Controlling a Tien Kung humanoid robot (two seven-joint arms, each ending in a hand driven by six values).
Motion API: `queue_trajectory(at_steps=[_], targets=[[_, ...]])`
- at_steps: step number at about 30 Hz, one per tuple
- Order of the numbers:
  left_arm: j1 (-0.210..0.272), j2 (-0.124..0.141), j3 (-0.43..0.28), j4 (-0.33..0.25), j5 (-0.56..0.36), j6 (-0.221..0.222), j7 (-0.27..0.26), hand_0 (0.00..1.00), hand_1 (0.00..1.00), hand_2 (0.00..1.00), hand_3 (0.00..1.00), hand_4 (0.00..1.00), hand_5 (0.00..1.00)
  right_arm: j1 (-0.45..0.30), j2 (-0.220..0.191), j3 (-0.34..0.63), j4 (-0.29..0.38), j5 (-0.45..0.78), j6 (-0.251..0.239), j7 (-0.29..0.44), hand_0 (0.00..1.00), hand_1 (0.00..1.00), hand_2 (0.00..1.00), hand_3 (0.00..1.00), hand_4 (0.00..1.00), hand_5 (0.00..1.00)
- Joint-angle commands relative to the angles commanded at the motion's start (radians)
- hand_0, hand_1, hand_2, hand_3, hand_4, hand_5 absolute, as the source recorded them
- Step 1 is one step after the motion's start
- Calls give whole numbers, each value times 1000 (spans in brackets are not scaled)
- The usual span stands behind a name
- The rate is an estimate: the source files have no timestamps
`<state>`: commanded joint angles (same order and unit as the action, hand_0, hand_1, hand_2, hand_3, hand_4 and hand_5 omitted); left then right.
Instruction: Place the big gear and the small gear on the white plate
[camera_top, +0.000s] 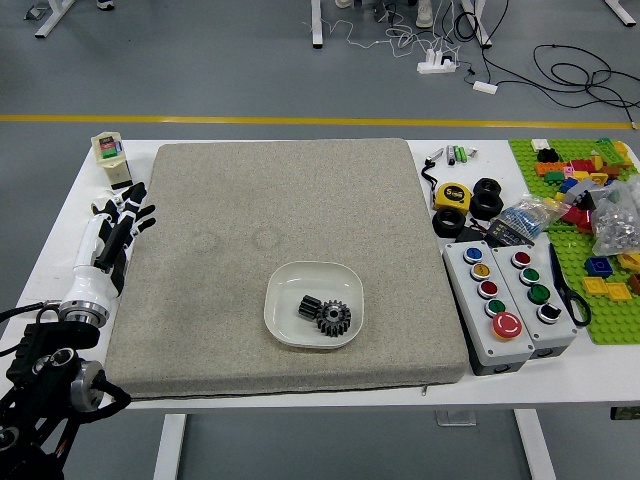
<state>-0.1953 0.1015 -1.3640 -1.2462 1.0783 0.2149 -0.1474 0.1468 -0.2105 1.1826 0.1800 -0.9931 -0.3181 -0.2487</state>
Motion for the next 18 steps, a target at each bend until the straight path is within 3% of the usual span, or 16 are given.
queue_trajectory(at_steps=[18], targets=[[-2, -1, -1, -1, 0, -12, 2, 778, 810, 907, 840, 826, 758, 6, -4, 0, 0, 6, 2, 4, 604, 611, 701, 550, 752, 656]])
